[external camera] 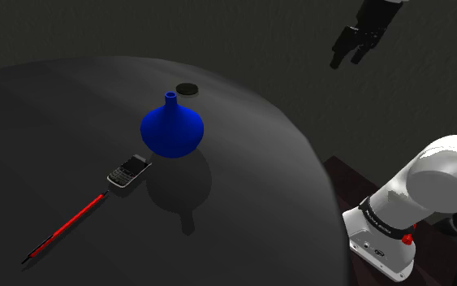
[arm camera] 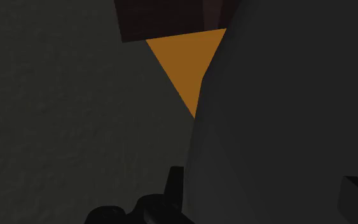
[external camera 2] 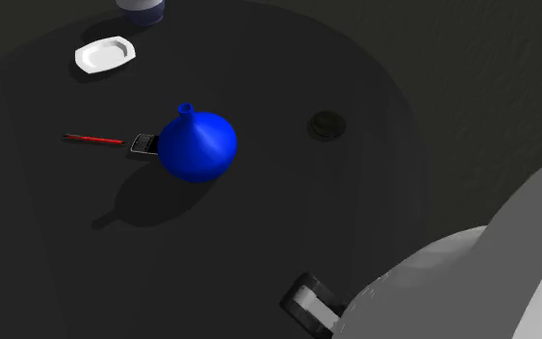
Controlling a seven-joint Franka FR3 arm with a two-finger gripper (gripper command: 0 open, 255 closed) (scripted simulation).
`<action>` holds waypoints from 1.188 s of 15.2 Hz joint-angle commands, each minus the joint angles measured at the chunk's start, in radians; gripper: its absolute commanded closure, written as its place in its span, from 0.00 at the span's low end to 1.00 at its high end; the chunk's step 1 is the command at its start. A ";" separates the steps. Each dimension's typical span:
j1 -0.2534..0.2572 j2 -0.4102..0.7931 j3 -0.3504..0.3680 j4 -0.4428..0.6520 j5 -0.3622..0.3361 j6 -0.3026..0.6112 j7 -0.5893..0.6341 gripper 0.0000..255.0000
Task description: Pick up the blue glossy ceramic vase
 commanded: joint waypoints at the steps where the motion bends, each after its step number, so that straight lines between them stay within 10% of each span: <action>1: 0.000 0.000 0.000 0.000 0.000 0.000 0.000 0.00; 18: 0.092 0.415 0.295 0.233 0.107 0.174 0.336 0.00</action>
